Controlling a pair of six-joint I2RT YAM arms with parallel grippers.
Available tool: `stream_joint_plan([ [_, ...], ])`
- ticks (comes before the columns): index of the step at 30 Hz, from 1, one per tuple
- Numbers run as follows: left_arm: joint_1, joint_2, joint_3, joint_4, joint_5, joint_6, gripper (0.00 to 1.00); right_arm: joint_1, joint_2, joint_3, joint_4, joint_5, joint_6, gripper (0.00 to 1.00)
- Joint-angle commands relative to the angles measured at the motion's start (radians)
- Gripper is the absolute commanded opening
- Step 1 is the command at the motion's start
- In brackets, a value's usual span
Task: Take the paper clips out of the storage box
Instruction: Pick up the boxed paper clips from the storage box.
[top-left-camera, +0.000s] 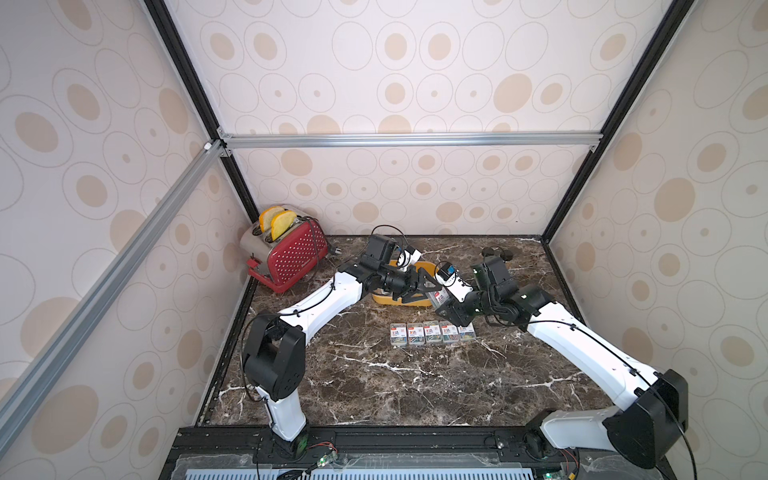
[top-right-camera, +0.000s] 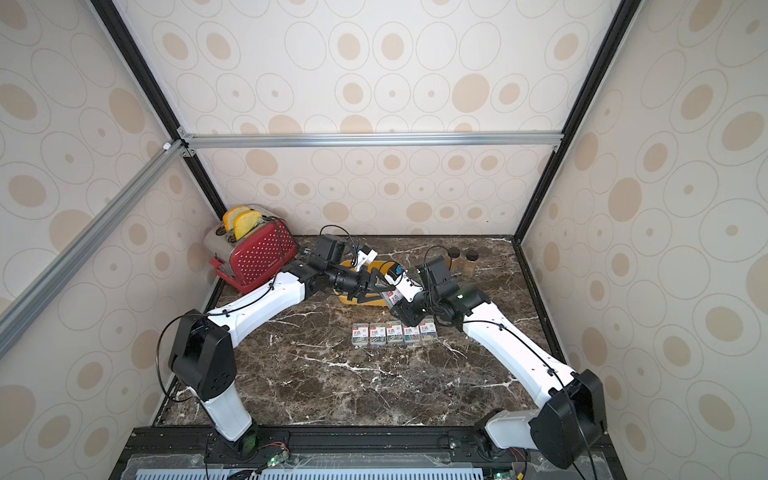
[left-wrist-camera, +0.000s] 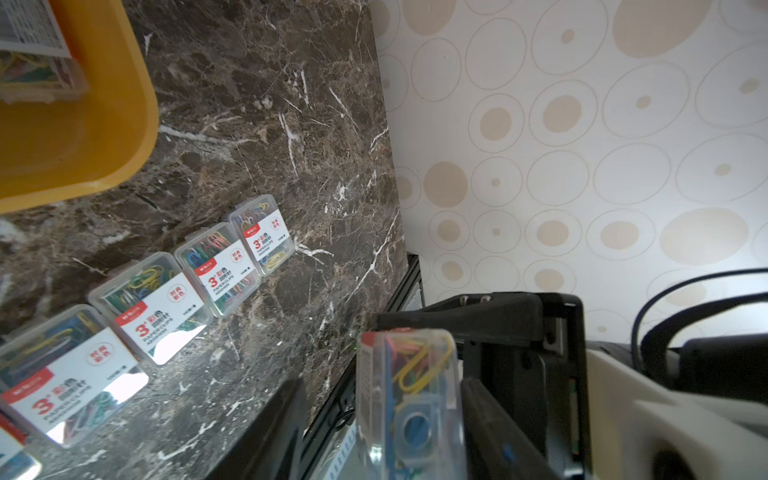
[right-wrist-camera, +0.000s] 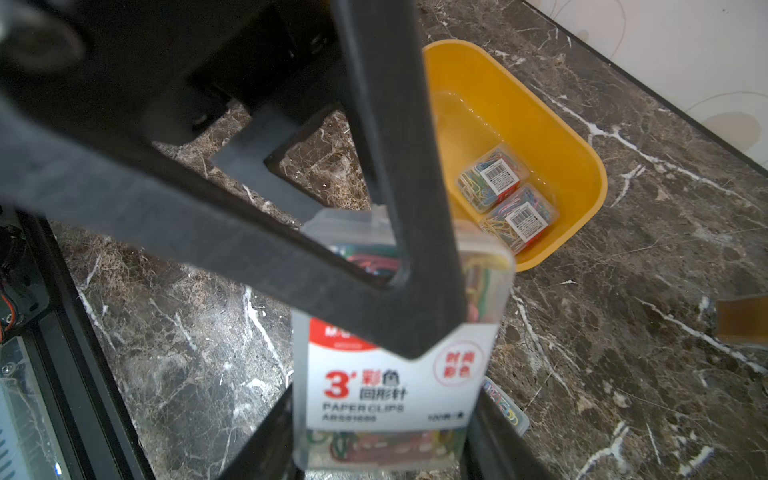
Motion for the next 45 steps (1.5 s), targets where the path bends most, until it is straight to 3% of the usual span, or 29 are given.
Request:
stream_joint_plan([
  [1, -0.022, 0.019, 0.046, -0.035, 0.034, 0.051, 0.49, 0.009, -0.001, 0.021, 0.012, -0.012, -0.011, 0.27],
  [5, -0.03, 0.025, 0.052, -0.072, 0.041, 0.088, 0.44, 0.009, 0.007, 0.027, 0.007, -0.022, -0.013, 0.28],
  [8, -0.03, 0.022, 0.062, -0.113, 0.017, 0.129, 0.31, 0.011, 0.009, 0.031, 0.0, -0.024, -0.005, 0.34],
  [11, -0.03, 0.011, 0.06, -0.134, -0.015, 0.158, 0.24, 0.01, -0.004, 0.036, -0.016, -0.017, 0.009, 0.51],
  [13, -0.025, 0.001, 0.044, -0.123, -0.038, 0.164, 0.21, 0.008, -0.027, 0.045, -0.037, 0.014, 0.033, 0.69],
  [18, -0.01, -0.039, -0.021, 0.015, -0.047, 0.126, 0.19, -0.059, -0.114, 0.073, -0.099, -0.006, 0.124, 0.99],
  [23, -0.006, -0.05, -0.026, 0.048, -0.014, 0.159, 0.21, -0.19, -0.183, 0.053, -0.141, -0.176, 0.191, 1.0],
  [29, -0.006, -0.029, -0.015, 0.052, 0.057, 0.181, 0.21, -0.189, -0.156, -0.005, -0.104, -0.308, 0.142, 1.0],
  [34, -0.007, 0.0, -0.001, 0.063, 0.088, 0.154, 0.22, -0.152, -0.138, -0.064, -0.016, -0.227, 0.073, 1.0],
  [45, -0.028, 0.05, 0.031, 0.068, 0.099, 0.112, 0.24, -0.059, -0.064, -0.042, 0.044, -0.1, 0.027, 0.99],
])
